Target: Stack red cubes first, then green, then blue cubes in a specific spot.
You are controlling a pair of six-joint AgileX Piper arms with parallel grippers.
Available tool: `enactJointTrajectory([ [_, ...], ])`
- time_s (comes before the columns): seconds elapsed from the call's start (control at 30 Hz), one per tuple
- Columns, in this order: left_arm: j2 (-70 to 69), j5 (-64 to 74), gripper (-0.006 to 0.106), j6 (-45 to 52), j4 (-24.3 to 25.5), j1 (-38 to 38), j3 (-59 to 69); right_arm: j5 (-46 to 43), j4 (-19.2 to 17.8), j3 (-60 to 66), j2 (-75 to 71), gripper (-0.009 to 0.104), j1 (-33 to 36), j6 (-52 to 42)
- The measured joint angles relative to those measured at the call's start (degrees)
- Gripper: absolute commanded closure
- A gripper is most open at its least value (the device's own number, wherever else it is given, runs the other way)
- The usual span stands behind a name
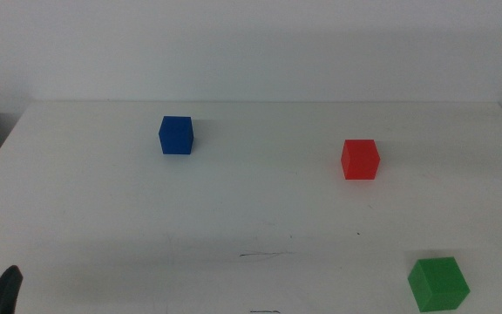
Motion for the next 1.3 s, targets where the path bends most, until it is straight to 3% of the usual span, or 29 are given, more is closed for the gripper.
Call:
enactJointTrajectory([
  [0.2,0.0,0.0,0.007,0.0,0.0,0.0,0.0,7.6,1.9,-8.5,10.1,0.020,1.4,0.0],
  [0.4,0.0,0.0,0.007,0.0,0.0,0.0,0.0,8.0,1.4,-15.7,20.9,0.020,9.1,5.1],
  [0.67,0.0,0.0,0.007,0.0,0.0,0.2,0.0,8.0,0.5,-27.1,37.5,0.020,14.3,10.1],
  [0.97,0.0,0.0,0.007,0.0,0.0,0.2,0.0,7.8,-2.4,-40.0,56.0,0.020,15.6,10.3],
  [1.3,0.0,0.0,0.007,0.0,0.0,0.3,0.0,7.4,-2.6,-49.9,68.0,0.020,15.6,10.2],
])
